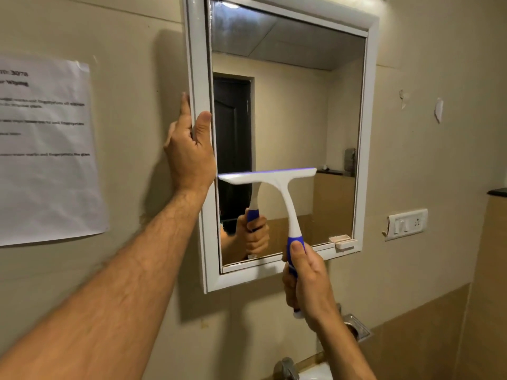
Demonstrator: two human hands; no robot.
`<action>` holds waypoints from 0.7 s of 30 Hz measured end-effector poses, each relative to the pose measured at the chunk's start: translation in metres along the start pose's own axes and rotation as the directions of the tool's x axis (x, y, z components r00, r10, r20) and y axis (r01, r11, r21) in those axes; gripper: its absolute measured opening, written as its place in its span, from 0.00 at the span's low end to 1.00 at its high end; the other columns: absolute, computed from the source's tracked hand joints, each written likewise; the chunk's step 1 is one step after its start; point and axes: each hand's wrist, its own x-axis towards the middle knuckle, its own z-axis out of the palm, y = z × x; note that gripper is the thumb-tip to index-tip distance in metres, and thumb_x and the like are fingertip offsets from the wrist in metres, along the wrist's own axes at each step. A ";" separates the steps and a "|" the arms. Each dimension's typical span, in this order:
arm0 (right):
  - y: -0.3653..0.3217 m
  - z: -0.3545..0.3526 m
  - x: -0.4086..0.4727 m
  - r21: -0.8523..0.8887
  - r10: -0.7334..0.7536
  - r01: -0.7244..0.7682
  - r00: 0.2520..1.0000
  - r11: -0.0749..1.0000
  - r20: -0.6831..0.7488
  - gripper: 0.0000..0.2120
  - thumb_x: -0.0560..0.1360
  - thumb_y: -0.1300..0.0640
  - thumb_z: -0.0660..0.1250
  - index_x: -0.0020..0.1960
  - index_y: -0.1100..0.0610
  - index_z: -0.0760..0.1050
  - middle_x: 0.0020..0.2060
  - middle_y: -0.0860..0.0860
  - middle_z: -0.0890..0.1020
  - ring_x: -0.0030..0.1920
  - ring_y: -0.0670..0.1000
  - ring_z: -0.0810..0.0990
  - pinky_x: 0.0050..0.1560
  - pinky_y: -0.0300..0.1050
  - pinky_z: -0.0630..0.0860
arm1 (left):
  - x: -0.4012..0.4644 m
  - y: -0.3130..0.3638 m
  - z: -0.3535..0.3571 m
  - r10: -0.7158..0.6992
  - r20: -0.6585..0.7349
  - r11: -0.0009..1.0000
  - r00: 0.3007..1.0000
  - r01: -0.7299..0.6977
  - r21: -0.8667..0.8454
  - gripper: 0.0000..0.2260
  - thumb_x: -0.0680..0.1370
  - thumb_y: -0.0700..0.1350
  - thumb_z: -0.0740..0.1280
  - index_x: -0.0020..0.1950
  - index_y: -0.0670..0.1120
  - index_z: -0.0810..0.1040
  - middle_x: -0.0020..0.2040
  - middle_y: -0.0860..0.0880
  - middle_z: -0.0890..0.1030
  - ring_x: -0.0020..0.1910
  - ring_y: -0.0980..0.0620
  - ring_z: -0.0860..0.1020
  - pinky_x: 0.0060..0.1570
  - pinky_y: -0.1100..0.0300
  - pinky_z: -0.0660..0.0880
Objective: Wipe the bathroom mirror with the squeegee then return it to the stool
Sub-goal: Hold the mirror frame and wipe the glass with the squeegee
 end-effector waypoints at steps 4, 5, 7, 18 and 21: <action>0.028 -0.006 -0.018 -0.009 0.044 -0.044 0.999 0.999 -0.001 0.21 0.72 0.40 0.59 0.42 0.60 0.70 0.24 0.50 0.66 0.22 0.47 0.60 0.23 0.40 0.58 | 0.001 0.000 -0.002 0.004 0.007 1.000 1.000 -0.004 -0.009 0.23 0.82 0.53 0.58 0.75 0.46 0.63 0.59 0.43 0.77 0.40 0.71 0.68 0.39 0.86 0.62; 0.032 -0.007 -0.021 0.005 0.058 -0.058 0.998 0.998 0.007 0.22 0.73 0.40 0.59 0.42 0.61 0.70 0.24 0.50 0.66 0.22 0.47 0.59 0.23 0.40 0.57 | 0.000 0.001 -0.002 -0.002 0.009 1.000 1.000 0.002 -0.012 0.23 0.82 0.52 0.59 0.75 0.46 0.63 0.58 0.43 0.77 0.40 0.71 0.68 0.38 0.86 0.62; 0.028 -0.006 -0.020 0.039 0.068 -0.069 0.998 0.997 0.015 0.25 0.75 0.37 0.61 0.43 0.61 0.69 0.24 0.51 0.65 0.22 0.48 0.59 0.22 0.40 0.57 | 0.000 0.000 -0.003 -0.008 0.015 1.000 1.000 0.008 -0.016 0.23 0.82 0.53 0.58 0.75 0.47 0.63 0.56 0.44 0.77 0.40 0.69 0.69 0.38 0.85 0.63; -0.141 0.036 0.085 0.169 -0.173 0.170 0.985 0.971 0.002 0.21 0.82 0.45 0.50 0.40 0.57 0.70 0.20 0.48 0.70 0.18 0.44 0.66 0.21 0.36 0.66 | -0.002 0.000 -0.005 -0.016 0.049 0.999 0.999 0.019 -0.050 0.24 0.81 0.55 0.57 0.76 0.51 0.61 0.52 0.51 0.73 0.40 0.66 0.71 0.36 0.84 0.66; -0.171 0.049 0.098 0.173 -0.185 0.169 0.980 0.970 0.076 0.25 0.82 0.43 0.47 0.32 0.52 0.66 0.15 0.46 0.70 0.14 0.41 0.66 0.17 0.31 0.63 | -0.002 0.002 -0.006 -0.010 0.056 0.998 0.998 0.014 -0.063 0.24 0.81 0.55 0.57 0.76 0.51 0.60 0.52 0.51 0.73 0.40 0.66 0.71 0.35 0.84 0.66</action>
